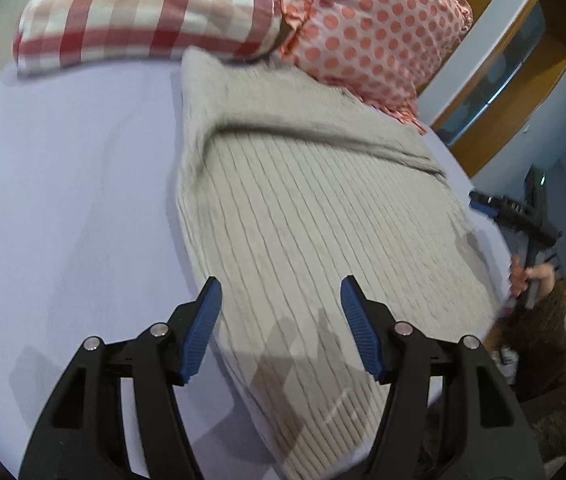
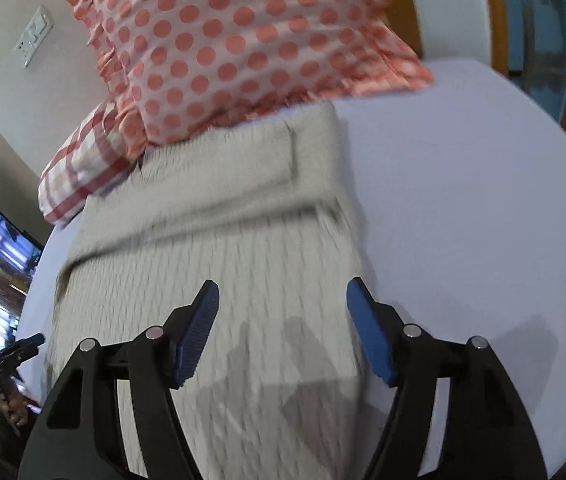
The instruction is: Fold small clothes
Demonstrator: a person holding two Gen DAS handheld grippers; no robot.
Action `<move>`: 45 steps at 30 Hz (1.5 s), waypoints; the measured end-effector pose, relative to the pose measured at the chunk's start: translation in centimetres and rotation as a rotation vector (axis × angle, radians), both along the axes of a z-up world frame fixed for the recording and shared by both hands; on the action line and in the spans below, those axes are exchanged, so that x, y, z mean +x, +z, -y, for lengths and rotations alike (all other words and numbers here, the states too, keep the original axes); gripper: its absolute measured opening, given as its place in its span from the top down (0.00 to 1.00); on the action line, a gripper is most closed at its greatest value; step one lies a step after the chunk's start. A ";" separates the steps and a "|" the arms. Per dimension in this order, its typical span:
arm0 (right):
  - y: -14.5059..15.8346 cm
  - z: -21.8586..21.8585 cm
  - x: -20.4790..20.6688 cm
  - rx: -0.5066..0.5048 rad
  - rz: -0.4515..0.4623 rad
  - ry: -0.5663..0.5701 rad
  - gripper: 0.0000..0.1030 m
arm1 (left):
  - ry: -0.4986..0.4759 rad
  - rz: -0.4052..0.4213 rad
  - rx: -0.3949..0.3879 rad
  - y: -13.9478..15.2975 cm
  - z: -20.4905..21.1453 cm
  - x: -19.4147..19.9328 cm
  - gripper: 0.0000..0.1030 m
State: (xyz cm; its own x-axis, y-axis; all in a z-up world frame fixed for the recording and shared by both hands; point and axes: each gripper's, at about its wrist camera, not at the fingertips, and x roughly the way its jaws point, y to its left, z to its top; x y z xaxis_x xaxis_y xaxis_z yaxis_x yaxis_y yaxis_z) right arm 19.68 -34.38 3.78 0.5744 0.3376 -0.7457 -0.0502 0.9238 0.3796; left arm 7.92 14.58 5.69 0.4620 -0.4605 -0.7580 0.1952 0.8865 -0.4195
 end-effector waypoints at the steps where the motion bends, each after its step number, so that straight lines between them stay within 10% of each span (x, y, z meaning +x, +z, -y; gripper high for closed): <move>1: -0.3 0.4 -0.9 0.010 -0.011 -0.004 0.35 | 0.001 -0.017 -0.022 -0.5 0.0 -0.6 0.40; 11: -3.0 1.2 -6.7 0.066 -0.043 0.013 0.44 | 0.061 0.030 0.140 0.4 0.3 -3.9 0.35; 23: -4.6 0.4 -10.8 0.371 -0.064 0.216 0.65 | 0.022 -0.017 0.080 -1.0 2.4 -5.6 0.30; 28: -4.6 -0.1 -13.3 0.443 -0.057 0.264 0.84 | 0.063 -0.064 -0.010 -1.3 1.1 -7.1 0.47; 32: -4.7 0.1 -13.7 0.461 -0.038 0.238 0.90 | 0.110 -0.114 -0.041 -1.8 1.0 -7.7 0.85; 40: -1.6 0.6 -13.3 0.482 0.095 0.186 0.92 | 0.113 -0.147 -0.195 -1.5 0.4 -6.9 0.92; 45: 3.0 1.3 -8.4 0.487 0.203 0.127 0.93 | 0.169 0.008 -0.211 3.8 -1.3 -2.4 0.93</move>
State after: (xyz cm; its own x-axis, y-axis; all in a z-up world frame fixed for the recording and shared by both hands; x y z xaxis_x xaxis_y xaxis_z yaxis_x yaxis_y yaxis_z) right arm 11.25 -35.71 6.78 0.6229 0.6926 -0.3636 -0.2670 0.6251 0.7335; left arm 5.53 15.86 9.51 0.5514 -0.5242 -0.6490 0.0565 0.7996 -0.5978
